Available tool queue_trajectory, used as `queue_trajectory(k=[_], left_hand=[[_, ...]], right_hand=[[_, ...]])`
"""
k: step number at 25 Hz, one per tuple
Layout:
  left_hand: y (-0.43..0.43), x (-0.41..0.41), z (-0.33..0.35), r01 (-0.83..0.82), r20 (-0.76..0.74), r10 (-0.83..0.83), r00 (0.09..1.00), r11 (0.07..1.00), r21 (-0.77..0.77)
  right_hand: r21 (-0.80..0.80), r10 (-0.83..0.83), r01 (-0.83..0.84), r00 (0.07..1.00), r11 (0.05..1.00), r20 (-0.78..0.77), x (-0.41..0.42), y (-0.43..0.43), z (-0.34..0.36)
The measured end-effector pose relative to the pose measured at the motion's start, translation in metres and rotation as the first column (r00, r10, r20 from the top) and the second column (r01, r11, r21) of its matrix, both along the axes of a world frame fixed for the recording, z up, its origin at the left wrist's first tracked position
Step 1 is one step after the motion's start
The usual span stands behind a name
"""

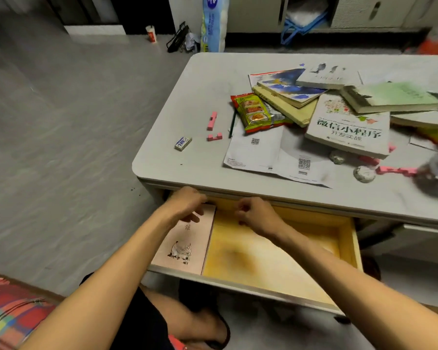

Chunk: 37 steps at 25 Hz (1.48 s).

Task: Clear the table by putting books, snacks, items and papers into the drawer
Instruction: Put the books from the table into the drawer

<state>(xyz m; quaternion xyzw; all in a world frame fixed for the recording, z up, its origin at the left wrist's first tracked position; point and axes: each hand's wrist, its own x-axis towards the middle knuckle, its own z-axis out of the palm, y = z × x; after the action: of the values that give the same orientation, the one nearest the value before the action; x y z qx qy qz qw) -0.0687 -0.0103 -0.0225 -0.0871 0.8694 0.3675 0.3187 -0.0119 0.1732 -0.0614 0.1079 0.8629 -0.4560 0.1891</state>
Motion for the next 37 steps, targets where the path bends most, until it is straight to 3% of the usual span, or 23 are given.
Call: queue_trajectory(k=[6,10,13,16,18,21,23,27,31,34,37], left_hand=[[0.135,-0.013,0.065,0.046,-0.172,0.003,0.985,0.959,0.281],[0.220,-0.046,0.079,0.040,-0.214,0.050,0.976,0.917,0.398],[0.273,-0.081,0.076,0.036,-0.215,0.063,0.974,0.904,0.427],[0.314,-0.115,0.068,0.009,-0.229,0.093,0.969,0.913,0.409],[0.336,-0.132,0.056,0.065,-0.303,0.038,0.952,0.945,0.321],[0.373,-0.145,0.043,0.207,-0.397,-0.103,0.912,0.952,0.227],[0.400,-0.153,0.039,0.216,-0.353,-0.106,0.930,0.933,0.288],[0.448,-0.155,0.046,0.005,-0.052,0.024,0.998,0.865,0.502],[0.474,-0.163,0.038,-0.082,0.006,0.089,0.996,0.890,0.448],[0.477,-0.170,0.030,-0.135,0.080,0.110,0.991,0.885,0.446],[0.477,-0.170,0.037,-0.257,0.273,0.102,0.957,0.737,0.625]], right_hand=[[0.000,-0.219,0.221,0.966,0.975,-0.137,0.002,0.167,0.089],[0.091,-0.368,0.401,0.895,0.912,-0.254,-0.027,0.283,0.114],[0.250,-0.536,0.624,0.772,0.740,-0.342,-0.056,0.377,0.106],[0.354,-0.827,0.820,0.532,0.450,-0.182,-0.061,0.454,0.076],[0.390,-0.888,0.836,0.451,0.385,-0.091,-0.058,0.480,0.058],[0.409,-0.902,0.834,0.428,0.370,-0.059,-0.055,0.505,0.040],[0.343,-0.921,0.873,0.386,0.348,-0.048,-0.056,0.520,0.031],[0.302,-0.931,0.902,0.351,0.308,-0.099,-0.046,0.539,0.026],[-0.097,-0.970,0.972,0.203,0.216,-0.132,-0.033,0.550,0.027],[-0.290,-0.981,0.939,0.159,0.186,-0.112,-0.028,0.547,0.033],[-0.525,-0.992,0.843,0.120,0.119,-0.033,-0.022,0.535,0.044]])
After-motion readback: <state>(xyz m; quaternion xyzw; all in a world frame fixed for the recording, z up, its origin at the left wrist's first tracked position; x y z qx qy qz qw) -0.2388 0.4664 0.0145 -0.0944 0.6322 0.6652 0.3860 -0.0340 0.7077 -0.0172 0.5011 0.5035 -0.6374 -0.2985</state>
